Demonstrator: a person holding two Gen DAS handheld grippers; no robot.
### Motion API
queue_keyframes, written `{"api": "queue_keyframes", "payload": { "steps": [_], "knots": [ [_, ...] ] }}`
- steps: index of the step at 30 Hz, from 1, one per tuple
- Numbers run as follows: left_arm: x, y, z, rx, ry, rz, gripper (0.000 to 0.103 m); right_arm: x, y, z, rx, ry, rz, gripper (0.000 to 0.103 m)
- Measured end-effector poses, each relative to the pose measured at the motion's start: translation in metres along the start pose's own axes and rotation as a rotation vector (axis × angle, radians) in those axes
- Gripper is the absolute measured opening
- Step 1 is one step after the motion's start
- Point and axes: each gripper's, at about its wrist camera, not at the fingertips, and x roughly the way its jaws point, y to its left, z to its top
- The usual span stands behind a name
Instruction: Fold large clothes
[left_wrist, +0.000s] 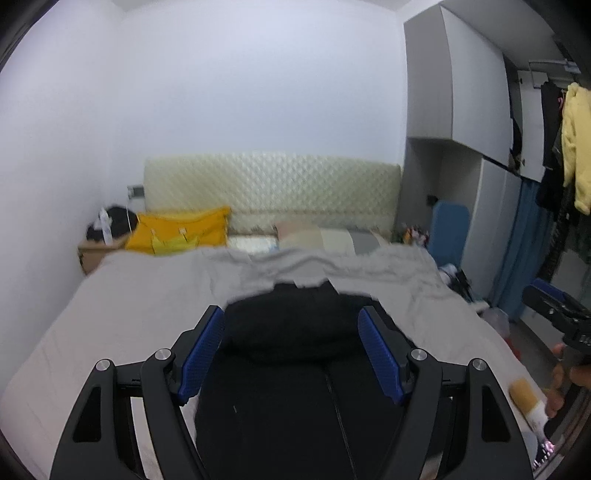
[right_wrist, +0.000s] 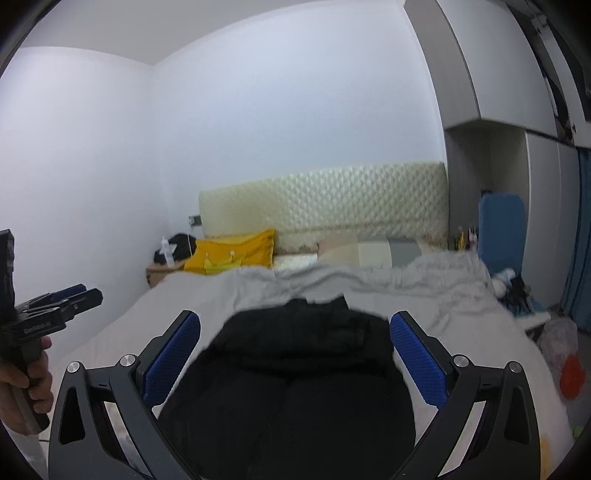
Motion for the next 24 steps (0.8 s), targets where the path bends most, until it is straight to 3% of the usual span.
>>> {"api": "queue_keyframes", "payload": {
  "steps": [6, 10, 12, 16, 19, 24],
  "knots": [
    [0.021, 0.012, -0.061, -0.028, 0.104, -0.021, 0.075, 0.006, -0.013, -0.065, 0.023, 0.05, -0.065, 0.102],
    [0.053, 0.035, -0.097, -0.075, 0.2, -0.015, 0.075, 0.02, -0.029, -0.101, 0.053, 0.141, -0.067, 0.102],
    [0.079, 0.055, -0.117, -0.119, 0.283, -0.013, 0.075, 0.031, -0.042, -0.112, 0.082, 0.2, -0.068, 0.102],
    [0.118, 0.098, -0.146, -0.204, 0.416, 0.013, 0.075, 0.058, -0.08, -0.136, 0.19, 0.326, -0.07, 0.102],
    [0.141, 0.127, -0.165, -0.297, 0.517, -0.014, 0.075, 0.074, -0.106, -0.15, 0.275, 0.395, -0.086, 0.102],
    [0.176, 0.162, -0.195, -0.349, 0.651, 0.058, 0.075, 0.1, -0.141, -0.166, 0.431, 0.492, -0.045, 0.102]
  ]
}}
